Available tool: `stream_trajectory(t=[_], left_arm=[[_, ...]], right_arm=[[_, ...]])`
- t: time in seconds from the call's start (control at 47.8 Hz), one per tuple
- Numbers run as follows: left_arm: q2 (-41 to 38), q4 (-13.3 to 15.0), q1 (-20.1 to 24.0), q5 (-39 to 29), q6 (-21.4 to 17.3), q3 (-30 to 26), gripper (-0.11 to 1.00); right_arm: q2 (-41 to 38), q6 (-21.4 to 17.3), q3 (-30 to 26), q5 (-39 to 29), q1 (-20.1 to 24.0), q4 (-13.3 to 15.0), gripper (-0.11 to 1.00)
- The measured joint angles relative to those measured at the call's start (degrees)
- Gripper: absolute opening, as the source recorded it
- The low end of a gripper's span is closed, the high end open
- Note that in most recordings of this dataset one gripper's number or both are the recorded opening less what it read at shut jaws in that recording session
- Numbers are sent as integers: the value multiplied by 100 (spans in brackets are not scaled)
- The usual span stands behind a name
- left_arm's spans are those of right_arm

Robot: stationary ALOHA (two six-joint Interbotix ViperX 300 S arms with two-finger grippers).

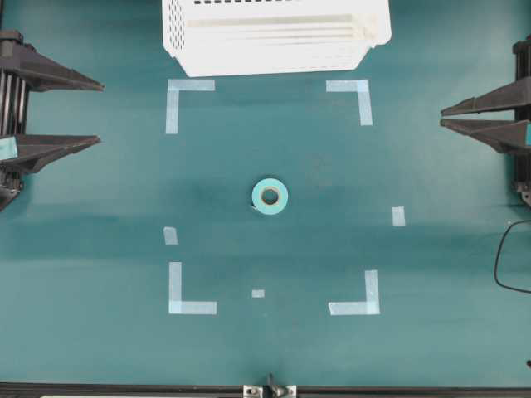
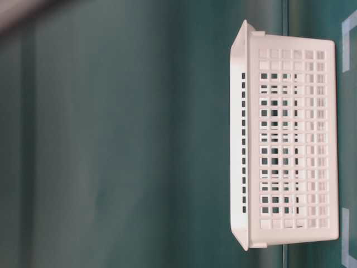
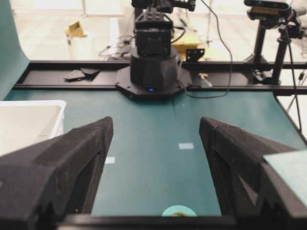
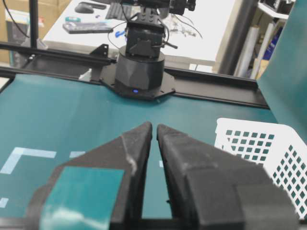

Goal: Put the tape in the middle into the white basket.

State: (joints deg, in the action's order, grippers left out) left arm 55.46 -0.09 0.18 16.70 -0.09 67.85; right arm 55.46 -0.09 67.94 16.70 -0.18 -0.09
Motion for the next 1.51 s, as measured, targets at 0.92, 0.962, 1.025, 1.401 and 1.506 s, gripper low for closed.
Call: stream_trajectory(t=[0.92, 0.962, 1.025, 1.401, 1.506], left_arm=[[-26, 167, -114, -9, 35, 299, 8], [-26, 158, -114, -9, 44, 325, 16], [-26, 158, -114, -9, 35, 360, 32], [-26, 158, -114, -26, -9, 519, 57], [-26, 167, -114, -53, -9, 624, 57]], right_arm=[[-79, -141, 343, -9, -18, 18, 22], [-88, -141, 343, 0, -18, 9, 33], [-114, -141, 334, 0, -18, 9, 52], [-422, -176, 334, -9, -18, 18, 97], [-650, -281, 334, 0, -18, 18, 97]])
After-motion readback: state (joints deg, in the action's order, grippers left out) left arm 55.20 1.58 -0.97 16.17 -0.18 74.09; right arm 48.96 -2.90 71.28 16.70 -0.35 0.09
